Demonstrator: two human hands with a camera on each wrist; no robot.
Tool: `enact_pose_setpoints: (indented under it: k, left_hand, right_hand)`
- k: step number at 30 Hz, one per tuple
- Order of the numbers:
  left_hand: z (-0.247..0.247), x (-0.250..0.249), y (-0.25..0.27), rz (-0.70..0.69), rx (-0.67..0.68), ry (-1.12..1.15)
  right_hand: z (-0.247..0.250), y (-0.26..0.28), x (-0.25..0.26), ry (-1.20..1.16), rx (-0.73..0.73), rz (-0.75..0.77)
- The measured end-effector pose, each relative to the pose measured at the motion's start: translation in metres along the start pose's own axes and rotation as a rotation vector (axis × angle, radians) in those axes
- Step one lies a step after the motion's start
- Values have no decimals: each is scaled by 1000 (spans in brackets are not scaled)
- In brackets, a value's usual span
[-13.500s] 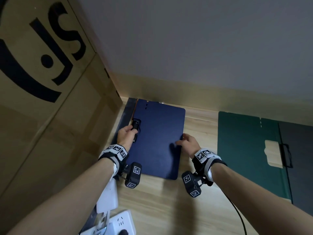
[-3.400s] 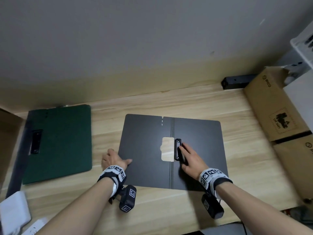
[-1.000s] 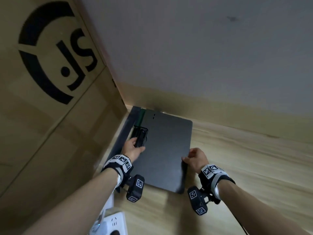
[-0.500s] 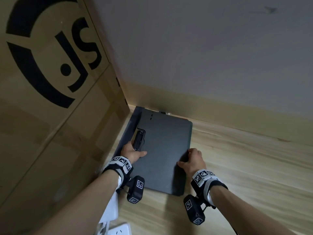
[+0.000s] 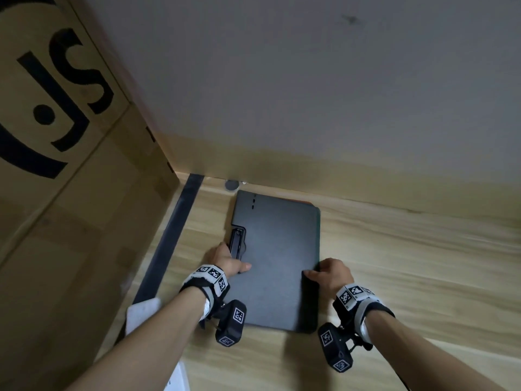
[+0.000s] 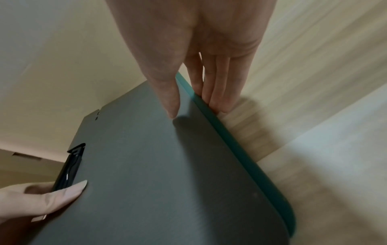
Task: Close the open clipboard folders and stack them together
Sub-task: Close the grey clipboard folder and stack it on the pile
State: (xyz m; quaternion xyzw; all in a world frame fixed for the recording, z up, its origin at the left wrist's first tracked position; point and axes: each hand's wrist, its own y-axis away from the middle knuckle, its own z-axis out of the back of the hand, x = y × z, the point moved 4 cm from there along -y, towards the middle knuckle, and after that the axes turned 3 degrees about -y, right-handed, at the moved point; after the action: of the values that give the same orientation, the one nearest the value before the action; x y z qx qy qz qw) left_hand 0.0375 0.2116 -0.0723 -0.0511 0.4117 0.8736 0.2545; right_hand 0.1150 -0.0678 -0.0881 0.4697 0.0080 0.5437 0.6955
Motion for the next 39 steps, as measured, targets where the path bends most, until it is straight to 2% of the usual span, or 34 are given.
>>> enact_pose_setpoints:
  k: [7, 14, 20, 27, 30, 33, 35, 39]
  left_hand:
    - [-32, -29, 19, -29, 92, -45]
    - [-29, -37, 8, -1, 123, 190]
    - [-24, -36, 6, 20, 135, 192]
    - [-24, -35, 14, 58, 305, 373]
    - [-19, -38, 27, -7, 303, 438]
    - [-7, -48, 41, -143, 231, 527]
    - [4, -64, 53, -276, 191, 599]
    - [28, -94, 76, -482, 15, 526]
  right_hand:
    - [36, -2, -36, -48, -73, -27]
    - [33, -15, -37, -108, -52, -39]
    - [33, -21, -32, -137, -39, -76]
    - [24, -27, -33, -207, 121, -30]
    - [38, -17, -24, -281, 192, 12]
    - [63, 6, -4, -404, 193, 142]
    - [83, 15, 9, -472, 104, 242]
    - [113, 25, 32, -540, -25, 394]
